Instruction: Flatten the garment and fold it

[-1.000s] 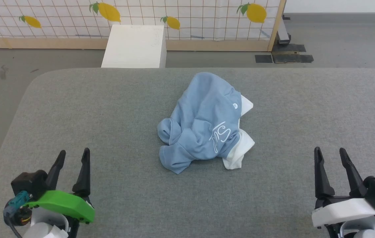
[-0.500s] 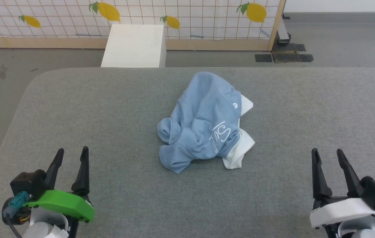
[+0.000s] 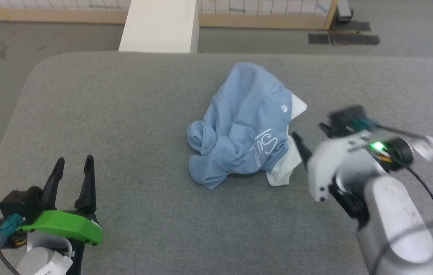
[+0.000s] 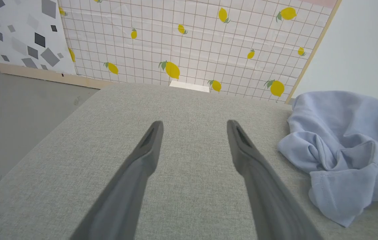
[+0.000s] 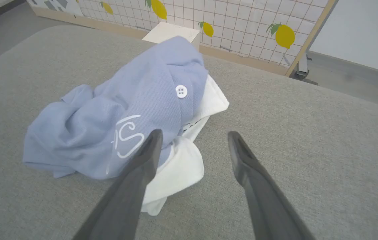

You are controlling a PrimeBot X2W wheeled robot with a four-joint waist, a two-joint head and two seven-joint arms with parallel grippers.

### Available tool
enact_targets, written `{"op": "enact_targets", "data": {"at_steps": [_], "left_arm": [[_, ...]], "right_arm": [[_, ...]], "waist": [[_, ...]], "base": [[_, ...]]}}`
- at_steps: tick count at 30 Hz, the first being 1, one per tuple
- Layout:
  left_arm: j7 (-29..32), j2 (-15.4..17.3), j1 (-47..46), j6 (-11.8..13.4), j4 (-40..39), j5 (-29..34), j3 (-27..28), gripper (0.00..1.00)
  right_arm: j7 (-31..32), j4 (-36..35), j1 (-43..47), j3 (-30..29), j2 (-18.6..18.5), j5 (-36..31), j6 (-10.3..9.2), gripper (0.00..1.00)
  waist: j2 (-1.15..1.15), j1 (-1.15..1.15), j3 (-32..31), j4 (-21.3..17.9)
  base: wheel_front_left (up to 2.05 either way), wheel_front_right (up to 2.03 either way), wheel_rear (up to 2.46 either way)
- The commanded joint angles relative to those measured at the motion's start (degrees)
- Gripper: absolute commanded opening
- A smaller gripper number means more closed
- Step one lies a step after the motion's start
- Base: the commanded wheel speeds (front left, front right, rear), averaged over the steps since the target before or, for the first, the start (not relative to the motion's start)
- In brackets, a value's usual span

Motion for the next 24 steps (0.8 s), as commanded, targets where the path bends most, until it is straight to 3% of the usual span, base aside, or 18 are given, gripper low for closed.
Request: {"op": "enact_targets", "data": {"at_steps": [1, 4, 10, 20, 21, 22, 24], "left_arm": [[-0.2, -0.3, -1.4, -0.5, -0.1, 0.7, 0.4, 1.00], [-0.2, -0.7, -2.3, -1.2, 0.1, 0.8, 1.3, 1.00], [-0.2, -1.7, -3.6, -2.4, 0.9, 1.2, 2.7, 1.00], [-0.2, -2.8, -4.6, -3.3, 1.9, 2.3, 4.0, 1.00], [-0.2, -2.8, -4.5, -3.4, 1.9, 2.4, 4.2, 1.00], [-0.2, -2.8, -4.4, -3.4, 1.9, 2.5, 4.3, 1.00], [-0.2, -2.9, -4.2, -3.5, 2.0, 2.7, 4.5, 1.00]], "right_arm": [[3.7, 0.7, -2.0, 1.2, 0.0, -1.1, -0.09, 1.00], [13.8, 2.5, -5.9, 4.5, 0.0, -3.5, -0.09, 1.00], [24.7, 6.6, -9.9, 10.1, 0.0, -6.3, -0.09, 1.00], [28.4, 12.6, -7.6, 14.0, 0.0, -3.8, -0.09, 0.99], [27.9, 12.7, -7.6, 13.8, 0.0, -3.4, -0.09, 0.37], [27.5, 12.8, -7.6, 13.7, 0.0, -3.3, -0.09, 0.00], [26.4, 12.7, -7.7, 13.1, 0.0, -2.8, -0.09, 0.00]], "waist": [[0.28, 0.00, 2.4, 1.6], [0.28, 0.00, 4.0, 2.6], [0.28, 0.00, 6.0, 4.3], [0.28, 0.00, 6.5, 5.0], [0.28, 0.00, 6.4, 4.8], [0.28, 0.00, 6.2, 4.7], [0.28, 0.00, 5.8, 4.2]], "base": [[0.00, 0.00, 0.00], [0.00, 0.00, 0.00], [0.00, 0.00, 0.00], [0.00, 0.00, 0.00], [0.00, 0.00, 0.00], [0.00, 0.00, 0.00], [0.00, 0.00, 0.00]]}}
